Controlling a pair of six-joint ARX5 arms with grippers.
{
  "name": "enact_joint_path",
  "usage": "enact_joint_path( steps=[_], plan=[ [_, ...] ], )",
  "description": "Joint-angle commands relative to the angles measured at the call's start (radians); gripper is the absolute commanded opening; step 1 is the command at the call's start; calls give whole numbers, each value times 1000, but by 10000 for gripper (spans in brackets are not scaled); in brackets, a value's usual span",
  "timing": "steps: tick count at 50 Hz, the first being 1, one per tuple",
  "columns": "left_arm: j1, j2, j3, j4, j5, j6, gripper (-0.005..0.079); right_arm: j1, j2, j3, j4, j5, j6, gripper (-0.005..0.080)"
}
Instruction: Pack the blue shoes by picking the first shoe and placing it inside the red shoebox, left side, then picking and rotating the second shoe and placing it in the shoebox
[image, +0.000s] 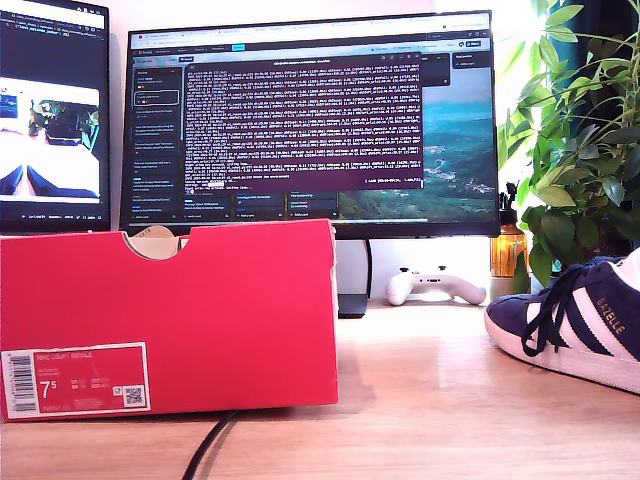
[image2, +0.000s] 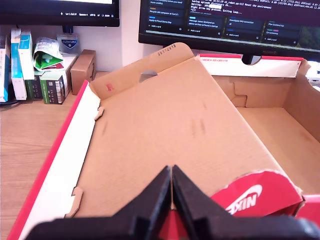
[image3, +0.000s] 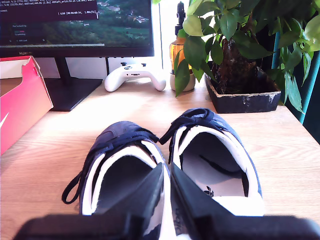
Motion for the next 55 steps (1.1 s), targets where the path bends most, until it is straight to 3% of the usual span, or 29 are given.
enact_joint_path(
  steps=[1, 11, 24, 37, 41, 47, 55],
  plan=[
    [-1, -3, -31, -18, 1, -3, -16, -1, -6, -14, 7, 0, 5, -7],
    [-1, -3, -31, -17, 1, -4, -16, -1, -6, -14, 26, -3, 21, -7],
    [-2, -5, -17, 89, 19, -39, -16, -1, -6, -14, 62, -52, 382, -7],
    [-15, -5, 153, 119, 127, -5, -17, -1, -6, -8, 163, -111, 505, -5],
    [-32, -2, 218, 61, 143, -2, -17, -1, -6, 2, 151, -138, 505, -5],
    [-47, 29, 332, -136, 131, 10, -16, -1, -6, 13, 148, -151, 505, -5],
    [-48, 109, 488, -417, 151, 198, -14, -1, -2, 15, 123, -151, 517, -2]
  ],
)
